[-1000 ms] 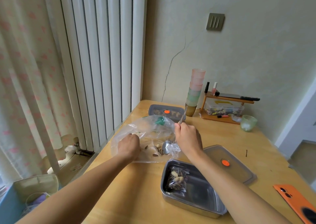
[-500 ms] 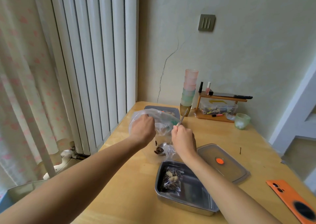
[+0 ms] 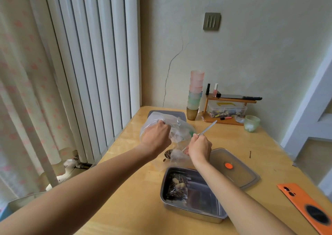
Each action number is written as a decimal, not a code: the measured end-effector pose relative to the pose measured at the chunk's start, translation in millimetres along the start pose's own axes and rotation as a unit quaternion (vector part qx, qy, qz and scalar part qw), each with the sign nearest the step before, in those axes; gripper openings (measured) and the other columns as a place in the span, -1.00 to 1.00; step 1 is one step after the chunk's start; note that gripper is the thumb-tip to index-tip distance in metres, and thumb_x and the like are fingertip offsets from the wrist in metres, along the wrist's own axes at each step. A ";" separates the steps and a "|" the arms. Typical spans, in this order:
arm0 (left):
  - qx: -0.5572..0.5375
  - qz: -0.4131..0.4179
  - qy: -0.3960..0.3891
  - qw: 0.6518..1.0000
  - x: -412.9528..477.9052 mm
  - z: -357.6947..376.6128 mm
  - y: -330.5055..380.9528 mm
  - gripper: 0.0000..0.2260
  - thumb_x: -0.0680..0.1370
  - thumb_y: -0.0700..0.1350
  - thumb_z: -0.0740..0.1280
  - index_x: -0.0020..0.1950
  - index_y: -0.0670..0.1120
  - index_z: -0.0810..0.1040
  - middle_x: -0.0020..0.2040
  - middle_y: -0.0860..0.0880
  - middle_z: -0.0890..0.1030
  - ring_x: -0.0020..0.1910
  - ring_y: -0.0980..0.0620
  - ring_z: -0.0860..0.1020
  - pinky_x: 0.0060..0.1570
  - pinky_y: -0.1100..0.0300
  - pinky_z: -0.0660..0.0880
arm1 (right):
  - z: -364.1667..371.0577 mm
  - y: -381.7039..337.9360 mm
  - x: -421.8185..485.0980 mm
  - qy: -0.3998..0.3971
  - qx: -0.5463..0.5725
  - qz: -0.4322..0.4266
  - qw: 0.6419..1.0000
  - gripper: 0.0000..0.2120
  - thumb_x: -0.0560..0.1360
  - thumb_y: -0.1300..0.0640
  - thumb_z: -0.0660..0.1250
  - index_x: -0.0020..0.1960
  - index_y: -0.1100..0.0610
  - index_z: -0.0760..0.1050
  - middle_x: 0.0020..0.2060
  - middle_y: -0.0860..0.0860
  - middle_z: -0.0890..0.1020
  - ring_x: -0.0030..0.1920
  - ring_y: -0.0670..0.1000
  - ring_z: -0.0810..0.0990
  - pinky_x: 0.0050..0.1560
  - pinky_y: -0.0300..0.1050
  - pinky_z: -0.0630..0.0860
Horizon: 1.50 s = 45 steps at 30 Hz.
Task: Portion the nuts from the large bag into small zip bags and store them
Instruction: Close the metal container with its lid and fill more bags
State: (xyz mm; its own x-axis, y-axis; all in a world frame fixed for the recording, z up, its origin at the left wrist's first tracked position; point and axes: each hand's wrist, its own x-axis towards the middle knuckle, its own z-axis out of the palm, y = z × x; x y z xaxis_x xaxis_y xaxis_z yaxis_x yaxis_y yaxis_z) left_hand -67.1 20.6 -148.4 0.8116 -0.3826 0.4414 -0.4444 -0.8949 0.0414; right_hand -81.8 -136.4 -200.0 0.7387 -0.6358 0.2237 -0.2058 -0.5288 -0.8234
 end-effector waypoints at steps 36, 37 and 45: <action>-0.097 -0.051 -0.230 0.967 -36.2 53.8 -32.7 -0.68 0.35 0.06 0.14 -0.26 -0.13 0.57 -0.24 -0.09 0.60 -0.25 -0.13 0.54 -0.29 0.05 0.46 | -15.5 -5.6 -12.1 -0.044 -0.029 -0.200 0.978 -0.59 0.73 0.02 0.15 -0.14 0.21 0.58 -0.31 0.08 0.64 -0.35 0.08 0.65 -0.21 0.09 0.65; -0.100 -0.044 -0.232 0.967 -36.2 54.8 -34.1 -0.69 0.41 0.08 0.17 -0.18 -0.11 0.59 -0.17 -0.08 0.62 -0.19 -0.12 0.55 -0.25 0.09 0.43 | -15.8 -4.9 -12.7 -0.045 -0.034 -0.208 0.977 -0.59 0.73 0.02 0.15 -0.13 0.22 0.59 -0.30 0.09 0.65 -0.34 0.09 0.65 -0.22 0.09 0.65; -0.134 -0.026 -0.202 0.970 -41.0 50.3 -26.6 -0.76 0.40 0.04 0.12 -0.30 0.01 0.53 -0.16 -0.05 0.63 -0.12 -0.10 0.57 -0.22 0.08 0.45 | -15.2 -8.0 -15.3 -0.044 -0.047 -0.218 0.974 -0.57 0.74 0.01 0.13 -0.09 0.23 0.61 -0.31 0.12 0.65 -0.30 0.11 0.66 -0.19 0.05 0.64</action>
State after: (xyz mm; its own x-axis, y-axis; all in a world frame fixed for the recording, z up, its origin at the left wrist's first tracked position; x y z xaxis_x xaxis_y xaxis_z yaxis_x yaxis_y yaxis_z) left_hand -69.5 48.5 -212.7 0.8937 -0.4461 0.0477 -0.4378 -0.8438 0.3103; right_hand -101.2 -131.0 -188.9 0.8204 -0.2901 0.4928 0.0857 -0.7897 -0.6074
